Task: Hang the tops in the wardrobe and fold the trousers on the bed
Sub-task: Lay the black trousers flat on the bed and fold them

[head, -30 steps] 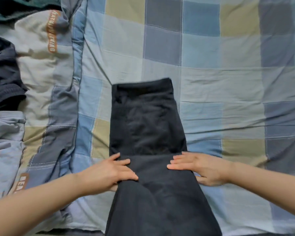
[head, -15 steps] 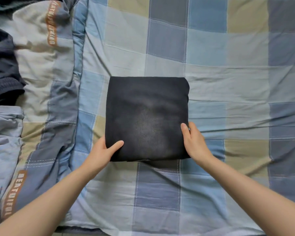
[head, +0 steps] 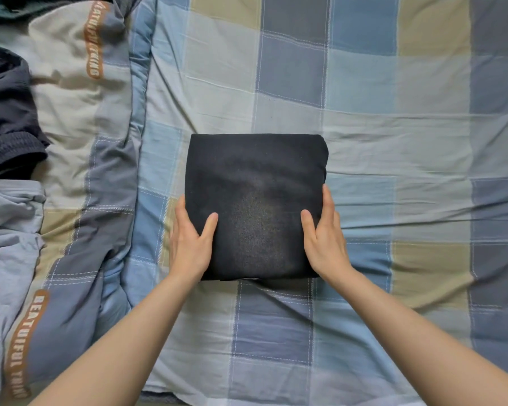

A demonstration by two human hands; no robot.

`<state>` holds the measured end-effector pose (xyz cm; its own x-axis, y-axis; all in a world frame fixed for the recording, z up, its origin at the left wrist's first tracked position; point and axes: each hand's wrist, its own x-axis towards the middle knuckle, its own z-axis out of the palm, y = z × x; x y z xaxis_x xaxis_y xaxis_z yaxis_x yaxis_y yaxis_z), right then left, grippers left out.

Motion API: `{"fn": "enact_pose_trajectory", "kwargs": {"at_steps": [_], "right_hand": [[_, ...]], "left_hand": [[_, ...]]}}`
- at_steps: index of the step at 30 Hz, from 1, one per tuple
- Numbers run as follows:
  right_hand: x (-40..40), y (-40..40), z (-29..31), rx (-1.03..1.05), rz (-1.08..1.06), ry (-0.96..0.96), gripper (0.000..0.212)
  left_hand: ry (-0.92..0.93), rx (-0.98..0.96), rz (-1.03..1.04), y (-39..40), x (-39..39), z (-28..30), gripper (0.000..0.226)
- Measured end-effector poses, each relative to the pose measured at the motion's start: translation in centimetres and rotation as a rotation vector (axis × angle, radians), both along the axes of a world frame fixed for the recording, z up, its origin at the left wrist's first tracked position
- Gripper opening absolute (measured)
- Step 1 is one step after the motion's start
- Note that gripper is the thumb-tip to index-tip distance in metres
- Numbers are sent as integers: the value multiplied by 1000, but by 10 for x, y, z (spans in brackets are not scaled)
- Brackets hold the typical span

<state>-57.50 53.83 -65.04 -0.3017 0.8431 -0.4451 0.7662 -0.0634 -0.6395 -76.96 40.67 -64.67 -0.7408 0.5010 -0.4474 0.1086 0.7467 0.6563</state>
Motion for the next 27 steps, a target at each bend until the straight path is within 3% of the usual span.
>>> {"fn": "enact_pose_trajectory", "kwargs": {"at_steps": [11, 18, 27], "right_hand": [[5, -1, 7, 9, -81, 114, 56], [50, -37, 88, -30, -130, 187, 54], [107, -84, 242, 63, -249, 183, 55]], "left_hand": [[7, 142, 188, 0, 22, 11, 67], [-35, 249, 166, -35, 59, 87, 54], [-154, 291, 31, -59, 93, 230, 54]]}}
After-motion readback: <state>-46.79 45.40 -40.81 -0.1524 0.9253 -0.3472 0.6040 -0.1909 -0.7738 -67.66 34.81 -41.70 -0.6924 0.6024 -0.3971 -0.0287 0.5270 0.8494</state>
